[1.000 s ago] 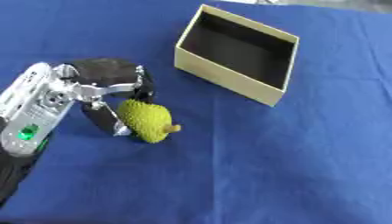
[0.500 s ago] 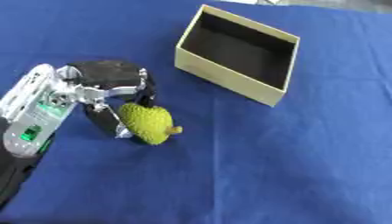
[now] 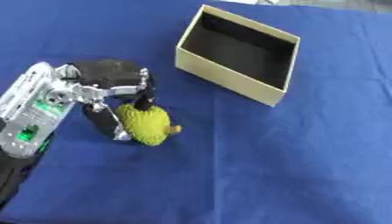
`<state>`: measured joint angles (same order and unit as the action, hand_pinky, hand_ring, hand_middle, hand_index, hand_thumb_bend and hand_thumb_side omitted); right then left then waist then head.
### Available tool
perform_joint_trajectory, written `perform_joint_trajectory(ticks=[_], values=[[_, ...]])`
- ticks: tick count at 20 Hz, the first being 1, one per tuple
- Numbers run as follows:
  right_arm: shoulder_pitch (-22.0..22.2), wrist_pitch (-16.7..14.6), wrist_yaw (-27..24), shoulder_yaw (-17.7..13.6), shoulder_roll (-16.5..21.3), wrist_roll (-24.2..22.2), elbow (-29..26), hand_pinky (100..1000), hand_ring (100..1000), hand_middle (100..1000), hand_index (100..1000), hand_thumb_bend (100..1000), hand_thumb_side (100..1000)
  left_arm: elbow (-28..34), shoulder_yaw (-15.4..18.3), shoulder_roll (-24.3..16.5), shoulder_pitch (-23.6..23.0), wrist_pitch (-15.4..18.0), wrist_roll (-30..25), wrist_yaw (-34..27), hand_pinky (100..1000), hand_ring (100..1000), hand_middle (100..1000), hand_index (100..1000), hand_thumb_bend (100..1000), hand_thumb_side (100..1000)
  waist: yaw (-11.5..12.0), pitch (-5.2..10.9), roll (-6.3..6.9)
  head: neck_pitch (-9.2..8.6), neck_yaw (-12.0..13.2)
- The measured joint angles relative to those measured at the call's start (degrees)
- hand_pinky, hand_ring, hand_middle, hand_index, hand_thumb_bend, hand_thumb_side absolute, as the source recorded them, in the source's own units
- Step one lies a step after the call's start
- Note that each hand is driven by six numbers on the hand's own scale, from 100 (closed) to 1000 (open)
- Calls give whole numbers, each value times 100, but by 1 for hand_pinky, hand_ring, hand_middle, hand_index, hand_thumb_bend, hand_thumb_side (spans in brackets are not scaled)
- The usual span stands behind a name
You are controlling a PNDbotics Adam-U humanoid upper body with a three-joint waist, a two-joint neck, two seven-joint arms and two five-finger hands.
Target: Pick up objects on the table and place them in the box.
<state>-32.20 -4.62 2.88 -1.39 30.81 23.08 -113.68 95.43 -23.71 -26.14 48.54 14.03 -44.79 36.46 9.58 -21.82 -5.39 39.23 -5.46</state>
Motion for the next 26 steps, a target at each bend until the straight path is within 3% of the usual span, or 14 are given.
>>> perform_joint_trajectory(ticks=[4,5,6,15,19,20,26], values=[[2,6,0,-2,0,16,0,745,658,601,735,361,671,343,119,-61,87,-78,116,-144,424,279,355,392,531,100,-1,4,3,0,-23],[2,7,0,-3,0,19,0,744,658,601,735,361,671,429,147,-81,112,-91,152,-174,423,277,355,396,496,100,-1,5,3,1,-24],[2,5,0,-3,0,24,0,744,658,601,735,361,671,516,174,-102,142,-102,192,-201,423,277,354,397,535,100,-1,5,4,1,-26],[-8,-16,0,-37,0,70,0,744,654,598,734,359,671,1053,342,-147,564,-112,699,-254,423,273,373,404,556,100,-58,6,5,-5,-39],[-57,-29,0,-39,0,83,0,744,653,598,734,358,671,851,333,-86,769,11,919,-109,422,273,373,402,559,100,-93,7,5,-38,-10],[-61,-32,0,-40,0,86,0,745,654,600,734,352,673,778,334,-60,816,37,980,-51,418,269,372,361,590,100,-103,7,5,-52,4],[-367,-115,2,-105,-38,140,0,746,655,602,735,345,677,-270,439,516,1402,324,1775,898,416,267,369,356,605,100,-455,5,-13,-105,223]])
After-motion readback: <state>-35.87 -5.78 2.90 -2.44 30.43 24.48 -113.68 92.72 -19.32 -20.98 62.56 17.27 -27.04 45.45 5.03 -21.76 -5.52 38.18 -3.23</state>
